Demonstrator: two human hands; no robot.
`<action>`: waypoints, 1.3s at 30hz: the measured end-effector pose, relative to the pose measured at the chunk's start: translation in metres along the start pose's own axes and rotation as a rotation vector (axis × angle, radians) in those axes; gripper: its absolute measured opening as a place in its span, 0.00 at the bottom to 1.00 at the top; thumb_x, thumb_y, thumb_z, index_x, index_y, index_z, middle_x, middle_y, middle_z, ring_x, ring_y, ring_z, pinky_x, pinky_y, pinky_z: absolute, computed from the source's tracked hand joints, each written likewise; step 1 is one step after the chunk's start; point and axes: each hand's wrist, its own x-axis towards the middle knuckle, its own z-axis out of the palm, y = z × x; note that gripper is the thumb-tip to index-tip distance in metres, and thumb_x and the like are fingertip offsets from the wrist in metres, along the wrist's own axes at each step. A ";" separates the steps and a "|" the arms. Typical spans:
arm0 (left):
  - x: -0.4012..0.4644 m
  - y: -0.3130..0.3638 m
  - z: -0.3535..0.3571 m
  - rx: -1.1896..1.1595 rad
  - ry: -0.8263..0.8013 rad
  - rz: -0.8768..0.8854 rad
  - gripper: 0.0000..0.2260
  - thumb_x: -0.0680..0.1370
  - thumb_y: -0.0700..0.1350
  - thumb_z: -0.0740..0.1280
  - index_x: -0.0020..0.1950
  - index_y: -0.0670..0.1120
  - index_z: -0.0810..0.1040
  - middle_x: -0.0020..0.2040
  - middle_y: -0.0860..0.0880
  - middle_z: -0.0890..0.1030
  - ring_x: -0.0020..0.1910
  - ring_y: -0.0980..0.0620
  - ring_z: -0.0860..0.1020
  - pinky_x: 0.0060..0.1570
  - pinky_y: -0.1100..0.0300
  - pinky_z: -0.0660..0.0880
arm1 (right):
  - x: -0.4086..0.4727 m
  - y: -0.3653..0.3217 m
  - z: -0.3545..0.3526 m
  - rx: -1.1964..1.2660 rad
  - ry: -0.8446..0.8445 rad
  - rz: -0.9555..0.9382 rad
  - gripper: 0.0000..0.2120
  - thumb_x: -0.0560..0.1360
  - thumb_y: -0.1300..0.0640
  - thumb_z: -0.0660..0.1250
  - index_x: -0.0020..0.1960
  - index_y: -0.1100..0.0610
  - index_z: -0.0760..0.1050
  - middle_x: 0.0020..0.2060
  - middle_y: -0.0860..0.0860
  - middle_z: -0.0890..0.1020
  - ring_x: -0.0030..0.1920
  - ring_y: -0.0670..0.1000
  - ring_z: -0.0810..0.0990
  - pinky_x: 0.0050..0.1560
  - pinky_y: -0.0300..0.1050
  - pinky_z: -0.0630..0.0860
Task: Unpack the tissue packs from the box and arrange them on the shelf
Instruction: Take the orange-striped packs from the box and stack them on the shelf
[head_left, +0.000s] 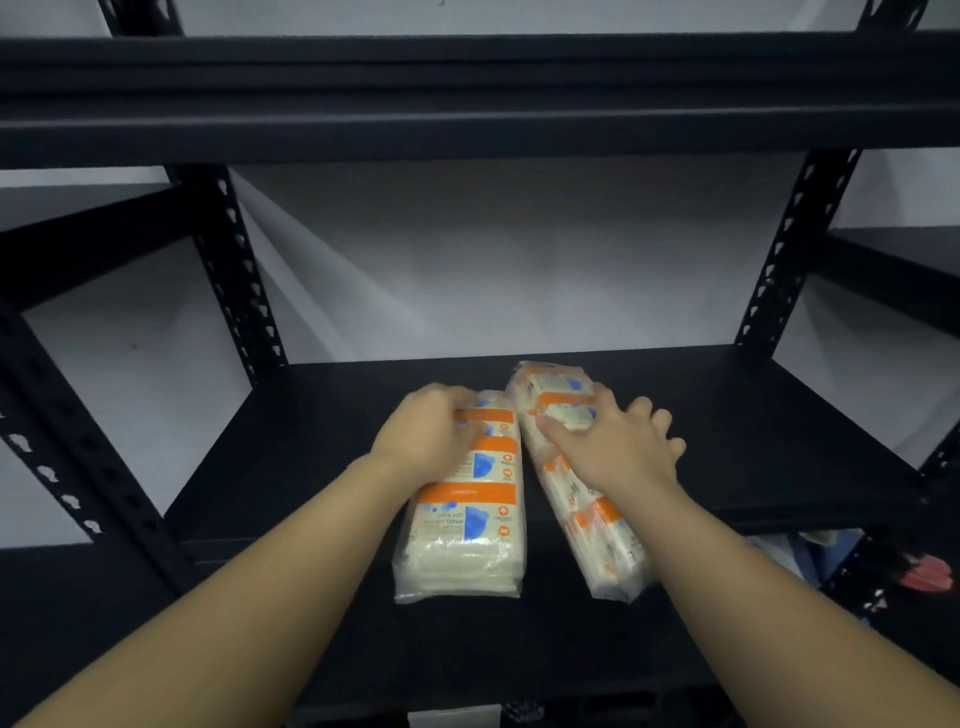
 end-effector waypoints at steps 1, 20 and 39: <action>-0.005 0.009 0.004 0.028 -0.044 0.001 0.26 0.78 0.63 0.68 0.75 0.57 0.74 0.71 0.50 0.77 0.58 0.52 0.82 0.56 0.53 0.82 | 0.003 0.000 -0.001 -0.017 -0.017 -0.016 0.46 0.70 0.19 0.53 0.80 0.43 0.59 0.70 0.56 0.70 0.71 0.61 0.66 0.68 0.65 0.65; 0.075 -0.026 0.008 0.342 -0.264 0.143 0.39 0.79 0.67 0.63 0.85 0.56 0.51 0.86 0.46 0.45 0.84 0.44 0.41 0.79 0.35 0.40 | 0.030 0.031 -0.017 -0.111 -0.071 -0.134 0.39 0.72 0.24 0.61 0.78 0.43 0.67 0.65 0.53 0.75 0.65 0.57 0.72 0.58 0.57 0.79; 0.108 0.065 0.071 0.141 -0.420 0.463 0.53 0.67 0.62 0.81 0.81 0.71 0.48 0.86 0.45 0.45 0.84 0.42 0.47 0.81 0.38 0.52 | 0.049 0.093 -0.069 -0.035 -0.172 -0.481 0.31 0.71 0.35 0.75 0.70 0.47 0.78 0.64 0.47 0.81 0.62 0.50 0.76 0.64 0.53 0.76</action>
